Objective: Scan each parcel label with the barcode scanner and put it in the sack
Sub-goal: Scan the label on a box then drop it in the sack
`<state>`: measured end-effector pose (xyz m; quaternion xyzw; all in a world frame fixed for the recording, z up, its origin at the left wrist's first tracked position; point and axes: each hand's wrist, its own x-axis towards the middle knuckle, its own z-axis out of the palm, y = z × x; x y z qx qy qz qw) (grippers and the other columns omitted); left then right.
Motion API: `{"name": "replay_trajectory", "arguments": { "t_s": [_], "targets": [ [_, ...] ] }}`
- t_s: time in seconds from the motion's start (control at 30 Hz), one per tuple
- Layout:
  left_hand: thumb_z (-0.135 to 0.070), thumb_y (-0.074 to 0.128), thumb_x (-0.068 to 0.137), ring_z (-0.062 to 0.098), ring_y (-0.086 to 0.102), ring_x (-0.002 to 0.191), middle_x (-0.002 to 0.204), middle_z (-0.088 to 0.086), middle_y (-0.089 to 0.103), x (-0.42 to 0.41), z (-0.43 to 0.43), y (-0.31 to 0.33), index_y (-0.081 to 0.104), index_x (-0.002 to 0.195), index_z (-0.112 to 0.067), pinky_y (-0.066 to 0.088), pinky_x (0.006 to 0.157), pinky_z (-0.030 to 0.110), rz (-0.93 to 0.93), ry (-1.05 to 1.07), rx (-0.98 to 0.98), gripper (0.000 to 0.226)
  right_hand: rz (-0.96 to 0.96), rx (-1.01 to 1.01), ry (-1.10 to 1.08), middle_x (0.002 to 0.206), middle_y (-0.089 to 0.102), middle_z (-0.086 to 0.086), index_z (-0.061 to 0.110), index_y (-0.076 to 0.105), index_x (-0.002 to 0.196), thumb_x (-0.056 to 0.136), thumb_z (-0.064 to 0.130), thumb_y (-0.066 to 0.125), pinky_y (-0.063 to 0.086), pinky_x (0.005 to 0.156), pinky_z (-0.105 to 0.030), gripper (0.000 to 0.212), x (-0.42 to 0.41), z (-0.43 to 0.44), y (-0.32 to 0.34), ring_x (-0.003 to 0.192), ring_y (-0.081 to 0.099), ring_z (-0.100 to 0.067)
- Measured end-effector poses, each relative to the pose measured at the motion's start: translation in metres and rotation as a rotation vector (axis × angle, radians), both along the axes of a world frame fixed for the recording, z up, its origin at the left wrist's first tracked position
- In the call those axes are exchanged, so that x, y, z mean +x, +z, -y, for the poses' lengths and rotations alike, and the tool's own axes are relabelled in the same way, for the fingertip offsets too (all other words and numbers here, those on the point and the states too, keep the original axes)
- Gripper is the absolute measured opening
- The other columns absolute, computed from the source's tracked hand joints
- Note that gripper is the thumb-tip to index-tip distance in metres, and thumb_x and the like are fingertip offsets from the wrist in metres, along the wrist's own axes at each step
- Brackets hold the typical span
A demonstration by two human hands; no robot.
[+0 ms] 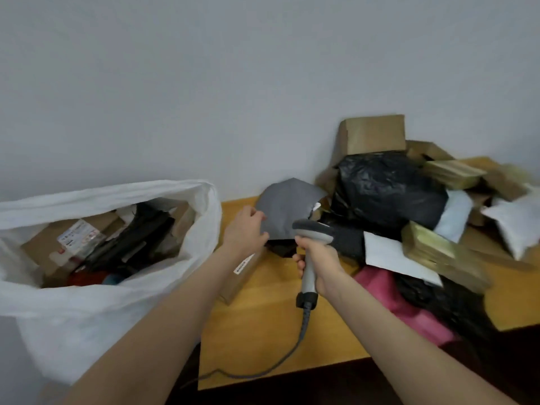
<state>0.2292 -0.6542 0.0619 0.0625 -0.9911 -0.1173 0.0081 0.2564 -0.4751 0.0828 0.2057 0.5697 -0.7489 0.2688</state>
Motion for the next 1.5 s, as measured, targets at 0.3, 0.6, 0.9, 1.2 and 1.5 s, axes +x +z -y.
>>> {"name": "replay_trajectory", "arguments": {
  "t_s": [0.3,0.6,0.9,1.2,1.5],
  "targets": [
    [-0.026,0.058,0.090,0.023,0.045,0.122,0.132,0.006,0.042,-0.022,-0.218,-0.017,0.052,0.130,-0.016,0.046,0.095,0.036,0.097,-0.199,0.062,0.042,0.008,0.028,-0.190,0.054,0.058,-0.007,0.009,0.056,0.091,0.090,0.018,0.066,0.038,0.041,-0.022,0.013,-0.001,-0.204,-0.011,0.043,0.046,-0.015],
    [-0.041,0.064,0.088,0.026,0.045,0.129,0.138,0.011,0.049,-0.092,-0.325,-0.058,0.045,0.138,-0.006,0.039,0.101,0.034,0.344,0.012,0.567,0.064,0.063,0.003,-0.397,0.054,0.054,-0.006,0.008,0.059,0.093,0.091,0.017,0.064,0.038,0.039,-0.020,0.011,-0.044,-0.293,-0.029,0.036,0.043,-0.009],
    [-0.039,0.064,0.089,0.029,0.052,0.119,0.136,0.013,0.049,-0.157,-0.365,-0.106,0.036,0.141,-0.003,0.050,0.087,0.039,0.595,0.300,0.875,0.070,0.147,0.002,-0.478,0.056,0.055,-0.005,0.007,0.063,0.095,0.092,0.017,0.062,0.042,0.040,-0.022,0.011,-0.106,-0.341,-0.051,0.041,0.045,-0.011],
    [-0.011,0.074,0.081,0.018,0.055,0.095,0.111,0.010,0.055,-0.161,-0.369,-0.110,0.045,0.125,0.001,0.048,0.074,0.032,0.669,0.434,0.980,0.054,0.213,-0.084,-0.413,0.054,0.056,-0.002,0.008,0.061,0.090,0.090,0.019,0.063,0.042,0.043,-0.022,0.012,-0.137,-0.360,-0.053,0.041,0.046,-0.010],
    [-0.011,0.074,0.079,0.013,0.061,0.087,0.099,0.001,0.061,-0.141,-0.358,-0.024,0.056,0.114,-0.010,0.053,0.071,0.024,0.221,0.262,0.903,0.039,0.145,-0.159,-0.324,0.067,0.060,-0.004,0.013,0.064,0.097,0.085,0.028,0.073,0.047,0.049,-0.023,0.021,-0.140,-0.382,-0.035,0.048,0.054,-0.010]
  ]
}}
